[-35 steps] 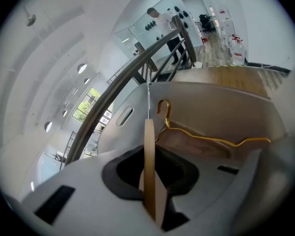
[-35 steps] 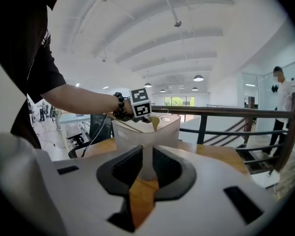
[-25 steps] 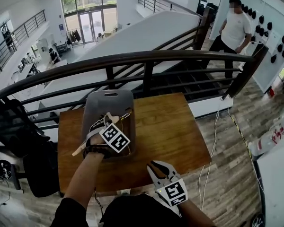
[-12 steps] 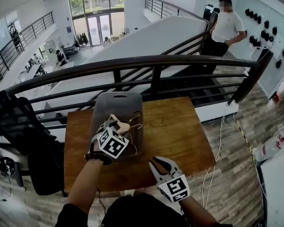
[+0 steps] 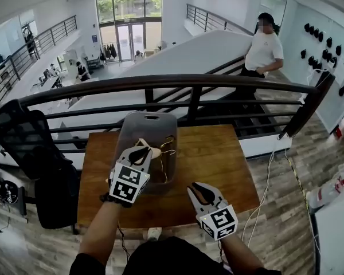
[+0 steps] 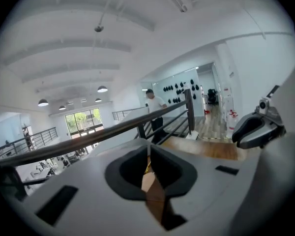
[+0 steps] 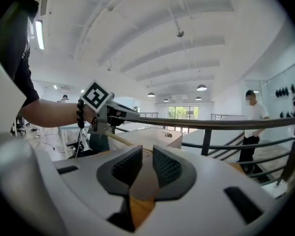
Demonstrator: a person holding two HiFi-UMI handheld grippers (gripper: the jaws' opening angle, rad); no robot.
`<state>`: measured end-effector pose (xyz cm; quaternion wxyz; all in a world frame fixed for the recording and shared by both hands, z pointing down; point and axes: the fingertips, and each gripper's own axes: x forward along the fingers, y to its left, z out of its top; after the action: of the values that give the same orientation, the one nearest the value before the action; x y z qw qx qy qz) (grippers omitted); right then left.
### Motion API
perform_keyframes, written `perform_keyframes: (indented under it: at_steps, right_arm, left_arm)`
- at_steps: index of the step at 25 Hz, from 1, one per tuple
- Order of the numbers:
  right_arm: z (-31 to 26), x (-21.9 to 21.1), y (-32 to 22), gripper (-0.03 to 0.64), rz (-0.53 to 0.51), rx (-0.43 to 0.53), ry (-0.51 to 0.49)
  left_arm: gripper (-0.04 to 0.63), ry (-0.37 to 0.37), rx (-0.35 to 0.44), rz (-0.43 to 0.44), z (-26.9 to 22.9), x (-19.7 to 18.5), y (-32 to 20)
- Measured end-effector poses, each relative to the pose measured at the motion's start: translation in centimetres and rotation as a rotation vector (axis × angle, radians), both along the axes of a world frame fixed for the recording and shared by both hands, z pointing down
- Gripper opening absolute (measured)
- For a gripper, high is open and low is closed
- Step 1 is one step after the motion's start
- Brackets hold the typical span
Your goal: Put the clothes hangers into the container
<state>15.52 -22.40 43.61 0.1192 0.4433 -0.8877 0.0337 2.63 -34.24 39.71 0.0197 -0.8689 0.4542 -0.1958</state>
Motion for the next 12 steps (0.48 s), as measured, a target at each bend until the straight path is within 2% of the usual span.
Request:
perform_keyframes:
  at_steps: [5,9,12]
  right_arm:
    - [-1.2,1.2,1.2,0.046,-0.016,0.038,-0.017]
    - [-1.8,1.8,2.1,0.034,-0.031,0.072,-0.029]
    - [-2.2,2.0,2.8,0.013,-0.039,0.088,-0.051]
  left_arm:
    - [0.015,0.146,0.098,-0.022,-3.0,-0.9,4.4]
    - [0.014,0.215,0.188,-0.058,-4.9,-2.2,7.4]
    - [0.014,0.288,0.213,-0.087,-5.7,-3.3,9.4]
